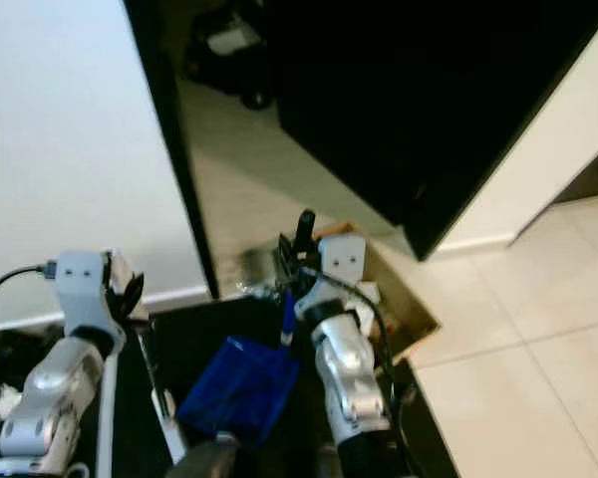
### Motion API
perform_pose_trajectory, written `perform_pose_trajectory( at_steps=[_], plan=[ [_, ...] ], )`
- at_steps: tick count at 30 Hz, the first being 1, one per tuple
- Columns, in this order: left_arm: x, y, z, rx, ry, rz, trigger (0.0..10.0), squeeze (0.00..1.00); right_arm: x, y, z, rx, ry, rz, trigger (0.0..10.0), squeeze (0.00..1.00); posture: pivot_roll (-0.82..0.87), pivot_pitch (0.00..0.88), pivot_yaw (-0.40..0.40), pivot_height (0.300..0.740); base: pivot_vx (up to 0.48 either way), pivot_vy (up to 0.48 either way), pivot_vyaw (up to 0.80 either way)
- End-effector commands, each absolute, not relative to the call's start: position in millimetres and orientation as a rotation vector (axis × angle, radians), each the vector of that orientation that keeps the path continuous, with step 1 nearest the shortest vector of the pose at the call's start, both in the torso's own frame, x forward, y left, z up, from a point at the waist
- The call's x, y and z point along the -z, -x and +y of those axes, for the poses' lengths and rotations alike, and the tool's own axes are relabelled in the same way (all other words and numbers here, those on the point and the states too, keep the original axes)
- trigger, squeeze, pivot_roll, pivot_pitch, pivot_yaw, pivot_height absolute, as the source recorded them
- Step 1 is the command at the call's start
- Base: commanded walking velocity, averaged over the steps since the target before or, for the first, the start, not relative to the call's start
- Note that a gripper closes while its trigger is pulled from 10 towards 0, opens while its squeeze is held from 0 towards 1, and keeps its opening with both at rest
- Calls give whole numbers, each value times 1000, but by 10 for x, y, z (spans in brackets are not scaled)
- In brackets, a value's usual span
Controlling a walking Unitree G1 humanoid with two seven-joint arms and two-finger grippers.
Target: Sweep floor
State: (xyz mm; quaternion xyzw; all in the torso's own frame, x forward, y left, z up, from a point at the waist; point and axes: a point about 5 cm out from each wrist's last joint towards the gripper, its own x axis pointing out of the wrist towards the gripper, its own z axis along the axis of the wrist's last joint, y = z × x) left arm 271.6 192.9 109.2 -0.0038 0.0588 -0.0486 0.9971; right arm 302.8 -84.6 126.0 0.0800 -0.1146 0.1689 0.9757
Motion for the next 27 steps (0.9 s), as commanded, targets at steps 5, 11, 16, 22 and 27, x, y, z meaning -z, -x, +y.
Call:
perform_pose_trajectory(
  at_steps=[5,11,16,22,27],
  plan=[
    [-1126,-2709,1910,116,11,95,10000,0,-1225,-2999,-777,-362,-205,-215,10000,0,228,154,8,740,0,326,0],
    [-1126,-2715,1908,117,13,94,10000,0,-1225,-3002,-775,-365,-205,-214,10000,0,227,152,7,740,0,289,0],
    [-1121,-2720,1907,117,13,95,10000,0,-1223,-3005,-774,-369,-205,-213,10000,0,226,150,6,740,0,269,0],
    [-1120,-2719,1910,119,12,96,10000,0,-1221,-3004,-767,-371,-205,-213,10000,0,228,148,9,740,0,257,0],
    [-1123,-2720,1910,121,11,95,10000,0,-1217,-3000,-763,-372,-206,-212,10000,0,227,148,10,740,0,146,0]
  ],
)
